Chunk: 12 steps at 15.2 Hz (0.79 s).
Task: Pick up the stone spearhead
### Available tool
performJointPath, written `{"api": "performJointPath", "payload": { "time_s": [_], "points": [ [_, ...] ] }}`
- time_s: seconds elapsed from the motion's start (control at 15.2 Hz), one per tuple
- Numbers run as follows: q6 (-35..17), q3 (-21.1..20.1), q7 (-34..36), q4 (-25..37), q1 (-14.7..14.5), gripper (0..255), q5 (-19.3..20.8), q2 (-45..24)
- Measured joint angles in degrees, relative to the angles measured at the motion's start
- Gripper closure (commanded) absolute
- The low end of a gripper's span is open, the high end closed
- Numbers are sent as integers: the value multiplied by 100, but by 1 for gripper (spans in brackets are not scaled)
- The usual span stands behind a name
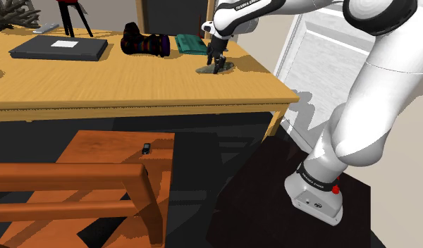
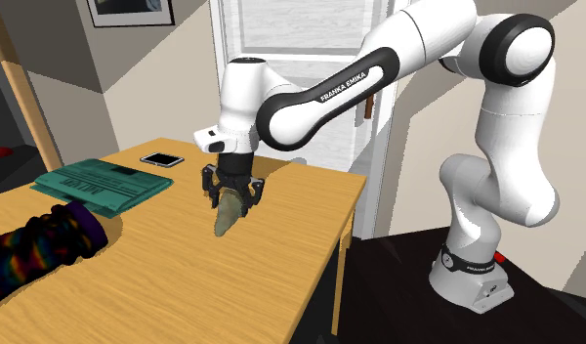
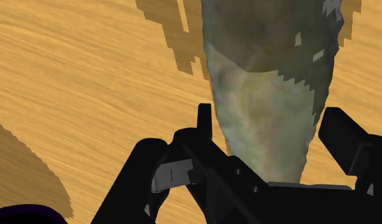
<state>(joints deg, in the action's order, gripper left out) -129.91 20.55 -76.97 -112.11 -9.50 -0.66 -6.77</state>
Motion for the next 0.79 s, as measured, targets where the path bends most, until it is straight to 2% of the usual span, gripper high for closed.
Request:
{"api": "performJointPath", "payload": {
  "time_s": [0.4, 0.79],
  "points": [
    [-7, 1, -1, -4, 1, 255, -1, -1],
    [337, 5, 34, 220, -13, 255, 59, 126]
  ]
}}
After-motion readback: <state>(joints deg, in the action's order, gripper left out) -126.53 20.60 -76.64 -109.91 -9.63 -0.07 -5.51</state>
